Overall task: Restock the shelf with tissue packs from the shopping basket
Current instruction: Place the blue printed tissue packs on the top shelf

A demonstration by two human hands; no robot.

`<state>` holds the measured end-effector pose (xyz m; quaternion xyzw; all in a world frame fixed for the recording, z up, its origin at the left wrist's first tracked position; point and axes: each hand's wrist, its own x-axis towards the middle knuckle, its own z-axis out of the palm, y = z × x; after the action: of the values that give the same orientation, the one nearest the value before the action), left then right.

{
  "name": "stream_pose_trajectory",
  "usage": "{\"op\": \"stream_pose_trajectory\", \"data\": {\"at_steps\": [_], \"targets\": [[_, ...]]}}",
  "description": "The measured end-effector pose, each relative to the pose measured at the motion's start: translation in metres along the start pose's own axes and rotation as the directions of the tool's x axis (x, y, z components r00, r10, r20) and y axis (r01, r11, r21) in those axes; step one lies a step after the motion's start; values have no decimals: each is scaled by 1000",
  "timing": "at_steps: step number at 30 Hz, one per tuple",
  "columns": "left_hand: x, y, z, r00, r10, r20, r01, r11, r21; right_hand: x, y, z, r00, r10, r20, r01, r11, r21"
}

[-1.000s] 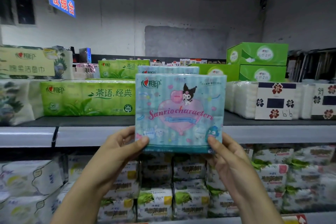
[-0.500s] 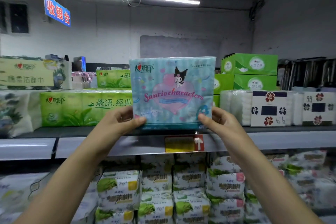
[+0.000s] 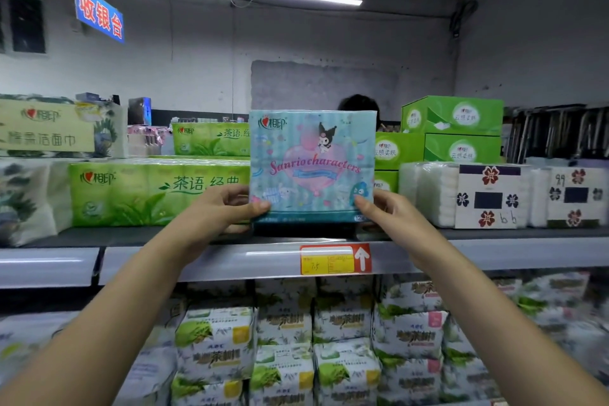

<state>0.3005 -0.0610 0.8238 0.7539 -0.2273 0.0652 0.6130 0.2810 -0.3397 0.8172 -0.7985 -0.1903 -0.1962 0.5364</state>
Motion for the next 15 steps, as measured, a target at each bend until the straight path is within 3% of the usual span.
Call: {"op": "stream_pose_trajectory", "data": {"at_steps": [9,15], "targets": [[4,2,0,999,-29,15,29,999,-21,9,6,-4,995,86,48,-85,996,-33],[1,3,5,999,6,-34,-2,993,116,7,3,1,990,143,16,-142,987,-73]]}}
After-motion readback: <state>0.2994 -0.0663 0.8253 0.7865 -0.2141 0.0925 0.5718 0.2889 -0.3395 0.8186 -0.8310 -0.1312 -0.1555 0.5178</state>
